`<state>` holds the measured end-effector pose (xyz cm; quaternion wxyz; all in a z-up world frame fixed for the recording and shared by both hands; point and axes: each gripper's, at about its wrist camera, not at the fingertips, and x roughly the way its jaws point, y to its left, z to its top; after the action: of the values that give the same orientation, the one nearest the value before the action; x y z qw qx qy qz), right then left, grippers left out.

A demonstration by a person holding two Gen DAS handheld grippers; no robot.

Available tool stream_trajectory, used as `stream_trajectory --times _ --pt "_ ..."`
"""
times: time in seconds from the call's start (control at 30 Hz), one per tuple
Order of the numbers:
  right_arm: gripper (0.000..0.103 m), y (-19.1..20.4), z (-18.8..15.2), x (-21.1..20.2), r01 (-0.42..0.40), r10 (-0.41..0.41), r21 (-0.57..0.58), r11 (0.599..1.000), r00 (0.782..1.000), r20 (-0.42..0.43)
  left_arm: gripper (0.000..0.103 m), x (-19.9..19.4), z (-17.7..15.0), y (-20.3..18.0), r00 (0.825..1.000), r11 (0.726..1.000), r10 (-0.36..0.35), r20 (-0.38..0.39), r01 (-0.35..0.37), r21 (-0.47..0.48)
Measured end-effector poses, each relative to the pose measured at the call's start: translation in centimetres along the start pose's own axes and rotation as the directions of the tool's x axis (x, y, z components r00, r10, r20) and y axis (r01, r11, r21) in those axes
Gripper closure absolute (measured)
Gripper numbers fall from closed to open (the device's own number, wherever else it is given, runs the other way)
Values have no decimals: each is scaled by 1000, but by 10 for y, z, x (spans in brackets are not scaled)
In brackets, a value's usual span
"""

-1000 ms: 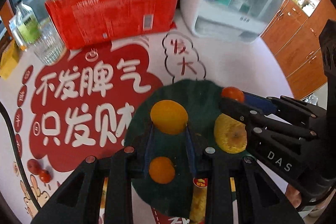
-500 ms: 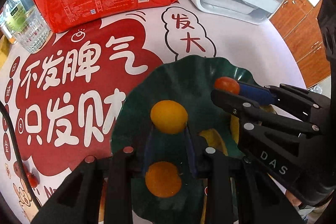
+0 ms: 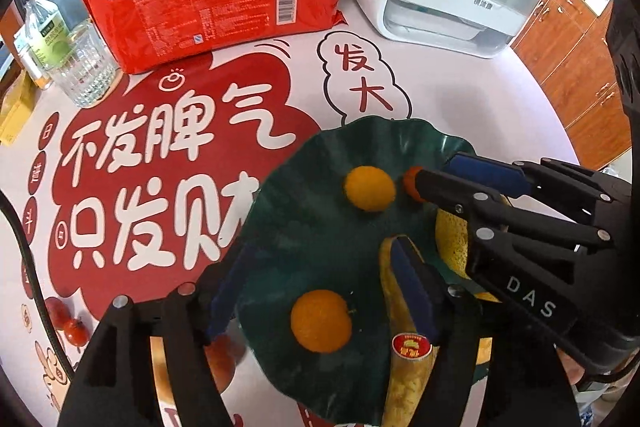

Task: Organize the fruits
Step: 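Lower both fruits onto the green plate and open both tools, then lift both tools up and away from the plate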

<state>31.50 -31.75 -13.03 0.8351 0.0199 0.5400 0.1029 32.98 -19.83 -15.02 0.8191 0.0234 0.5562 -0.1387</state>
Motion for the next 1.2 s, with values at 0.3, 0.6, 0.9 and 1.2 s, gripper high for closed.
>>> stream_trajectory --times 0.3,0.6,0.9,1.2 --pt "73 9 -6 -28 8 -8 5 1000 999 39 29 -29 -10 7 999 1000 1 36 -1 -23" --pt "73 21 -23 -57 5 -6 22 1000 998 70 18 -61 -30 17 997 999 -5 74 9 -46" --pt "73 37 -51 -91 20 -26 61 998 994 102 17 -98 -60 27 993 997 -39 109 45 -61" --pt "73 76 -79 -140 21 -36 94 995 985 168 16 -158 -100 51 983 997 -54 175 61 -37"
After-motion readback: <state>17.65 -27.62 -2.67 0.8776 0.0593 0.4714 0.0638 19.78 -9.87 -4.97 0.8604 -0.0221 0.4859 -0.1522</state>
